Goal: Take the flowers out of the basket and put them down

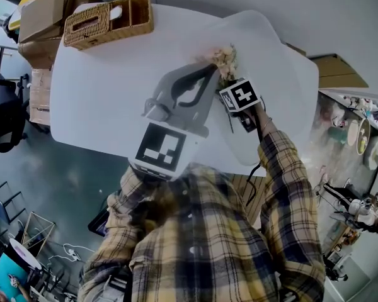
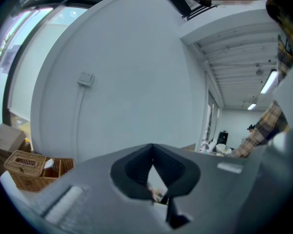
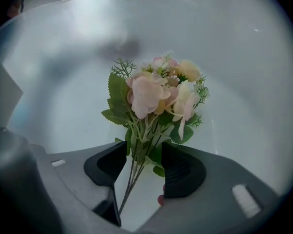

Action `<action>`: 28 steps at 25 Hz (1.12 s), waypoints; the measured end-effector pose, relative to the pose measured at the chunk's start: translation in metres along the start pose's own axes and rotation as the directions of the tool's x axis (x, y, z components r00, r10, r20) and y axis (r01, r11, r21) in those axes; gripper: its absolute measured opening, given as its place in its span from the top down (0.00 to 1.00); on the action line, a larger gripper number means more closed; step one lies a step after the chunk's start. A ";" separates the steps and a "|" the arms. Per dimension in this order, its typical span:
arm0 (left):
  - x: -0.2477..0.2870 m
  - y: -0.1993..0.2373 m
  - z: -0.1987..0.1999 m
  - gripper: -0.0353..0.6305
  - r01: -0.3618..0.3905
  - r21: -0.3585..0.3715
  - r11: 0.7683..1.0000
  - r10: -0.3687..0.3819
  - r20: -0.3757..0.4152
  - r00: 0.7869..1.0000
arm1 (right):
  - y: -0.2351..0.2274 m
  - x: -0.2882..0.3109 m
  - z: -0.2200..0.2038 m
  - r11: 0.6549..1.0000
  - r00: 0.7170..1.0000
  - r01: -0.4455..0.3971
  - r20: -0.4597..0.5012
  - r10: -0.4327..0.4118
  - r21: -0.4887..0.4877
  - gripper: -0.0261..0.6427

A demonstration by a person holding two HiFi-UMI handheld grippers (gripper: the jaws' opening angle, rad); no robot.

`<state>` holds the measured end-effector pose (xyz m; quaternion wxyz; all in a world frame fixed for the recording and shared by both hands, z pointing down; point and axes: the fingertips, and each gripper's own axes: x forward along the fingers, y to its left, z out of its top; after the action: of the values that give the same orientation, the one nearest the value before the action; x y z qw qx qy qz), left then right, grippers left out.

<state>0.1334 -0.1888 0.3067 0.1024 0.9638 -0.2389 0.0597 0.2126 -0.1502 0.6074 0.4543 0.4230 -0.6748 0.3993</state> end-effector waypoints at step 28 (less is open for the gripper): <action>-0.003 -0.003 -0.003 0.94 -0.001 0.020 1.000 0.001 -0.010 1.000 | -0.012 -0.015 -0.001 0.995 1.000 -0.013 0.004 0.013 0.096 0.94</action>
<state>0.1324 -0.1841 0.3085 0.0941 0.9643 -0.2383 0.0667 0.2274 -0.1501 0.5953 0.4294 0.4406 -0.6584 0.4336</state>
